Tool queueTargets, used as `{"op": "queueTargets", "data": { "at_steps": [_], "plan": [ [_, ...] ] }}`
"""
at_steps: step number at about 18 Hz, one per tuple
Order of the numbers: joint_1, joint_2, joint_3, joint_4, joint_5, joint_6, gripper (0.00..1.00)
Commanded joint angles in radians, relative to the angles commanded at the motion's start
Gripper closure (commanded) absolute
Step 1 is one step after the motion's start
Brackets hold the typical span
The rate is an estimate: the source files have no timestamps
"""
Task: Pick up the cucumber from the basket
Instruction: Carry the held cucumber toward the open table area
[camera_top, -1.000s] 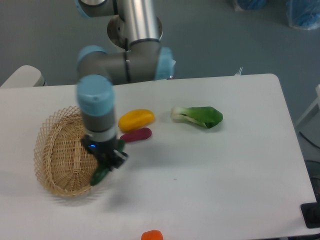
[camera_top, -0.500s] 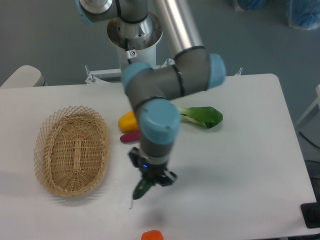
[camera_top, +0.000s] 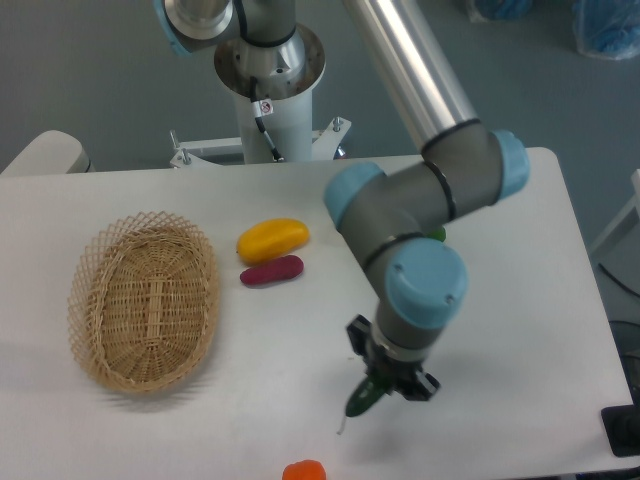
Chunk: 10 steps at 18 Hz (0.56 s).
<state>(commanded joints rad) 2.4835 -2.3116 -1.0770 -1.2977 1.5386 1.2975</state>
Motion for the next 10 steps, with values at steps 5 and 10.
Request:
{"op": "queueTargets", "data": {
  "at_steps": [5,10],
  "plan": [
    [0.022,-0.026,0.035,-0.006,-0.003,0.026,0.93],
    [0.022,-0.031,0.034,-0.005,0.003,0.048,0.93]
  ]
}}
